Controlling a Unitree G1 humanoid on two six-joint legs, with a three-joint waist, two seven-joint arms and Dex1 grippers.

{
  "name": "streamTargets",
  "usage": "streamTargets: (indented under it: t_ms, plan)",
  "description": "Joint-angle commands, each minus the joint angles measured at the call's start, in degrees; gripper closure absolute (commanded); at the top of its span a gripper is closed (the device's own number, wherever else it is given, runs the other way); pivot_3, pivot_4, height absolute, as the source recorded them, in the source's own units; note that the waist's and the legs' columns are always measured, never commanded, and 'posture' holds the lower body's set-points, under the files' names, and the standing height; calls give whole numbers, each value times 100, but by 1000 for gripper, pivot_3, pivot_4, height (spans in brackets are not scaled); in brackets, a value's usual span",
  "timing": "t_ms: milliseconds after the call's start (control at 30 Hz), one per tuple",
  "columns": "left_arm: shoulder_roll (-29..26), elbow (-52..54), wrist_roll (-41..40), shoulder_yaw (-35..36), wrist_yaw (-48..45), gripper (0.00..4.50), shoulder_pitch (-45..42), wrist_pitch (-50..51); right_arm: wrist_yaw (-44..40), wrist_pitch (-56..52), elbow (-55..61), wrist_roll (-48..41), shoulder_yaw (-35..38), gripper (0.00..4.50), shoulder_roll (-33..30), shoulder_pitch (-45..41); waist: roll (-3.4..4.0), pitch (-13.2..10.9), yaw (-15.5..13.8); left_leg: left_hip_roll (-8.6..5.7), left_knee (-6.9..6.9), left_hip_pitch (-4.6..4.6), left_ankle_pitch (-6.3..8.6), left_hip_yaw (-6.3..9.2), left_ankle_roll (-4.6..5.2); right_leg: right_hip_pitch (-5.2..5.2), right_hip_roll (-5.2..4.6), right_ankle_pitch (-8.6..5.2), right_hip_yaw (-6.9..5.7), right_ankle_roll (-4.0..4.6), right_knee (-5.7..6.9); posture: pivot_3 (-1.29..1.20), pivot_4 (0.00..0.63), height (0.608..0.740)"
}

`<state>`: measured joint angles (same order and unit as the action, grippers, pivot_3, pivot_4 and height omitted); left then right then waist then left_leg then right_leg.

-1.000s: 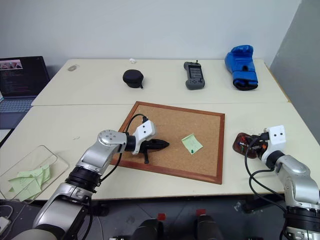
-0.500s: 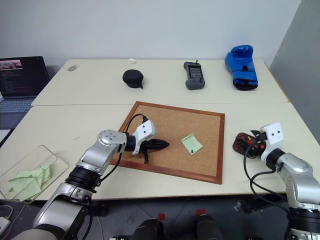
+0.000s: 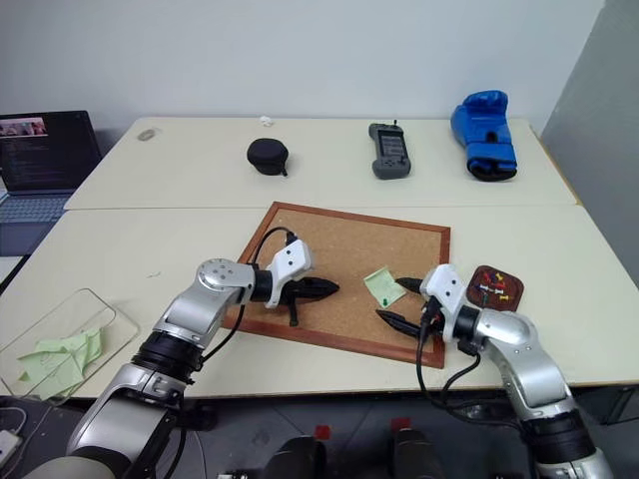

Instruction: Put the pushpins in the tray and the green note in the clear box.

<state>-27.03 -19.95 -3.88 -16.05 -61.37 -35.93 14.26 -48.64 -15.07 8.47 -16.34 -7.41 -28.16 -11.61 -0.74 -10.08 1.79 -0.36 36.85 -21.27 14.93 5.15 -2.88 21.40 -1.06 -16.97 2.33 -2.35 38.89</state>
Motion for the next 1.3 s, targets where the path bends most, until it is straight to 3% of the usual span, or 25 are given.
streamTargets:
  t_ms: [33, 433, 567, 1033, 1300]
  plan:
    - [-49, -71, 232, -169, 48, 4500, 158, 130, -54, 286, -252, 110, -80, 777, 126, -264, 0, 0, 0, 0, 0, -1, 0, 0, 0, 1, -1, 0, 1, 0, 0, 0, 150, 740]
    - [-93, 20, 226, -147, 94, 4500, 193, 171, -116, 617, -1017, 371, -304, 777, 384, -565, -2, -1, 3, 0, 0, -1, 0, 1, 0, 2, -2, 5, 1, 9, 1, 0, 150, 740]
    - [-94, 37, 221, -148, 98, 4500, 195, 181, -124, 651, -1076, 402, -303, 1421, 401, -558, -2, -1, 3, 0, -1, -1, 0, 1, 0, 2, -1, 6, 0, 10, 1, 0, 150, 740]
    - [-65, 5, 217, -156, 96, 4500, 158, 195, -25, 875, -1379, 684, -277, 4418, 369, -580, -2, -1, 3, -1, -1, 0, 0, -1, 0, 2, -1, 7, 0, 11, 1, 0, 150, 740]
    - [-83, 11, 209, -140, 103, 4500, 176, 226, -76, 870, -1259, 554, -178, 4473, 346, -646, -2, -1, 3, 0, 0, 1, 0, -1, 0, 1, -1, 6, 1, 11, 1, 0, 150, 740]
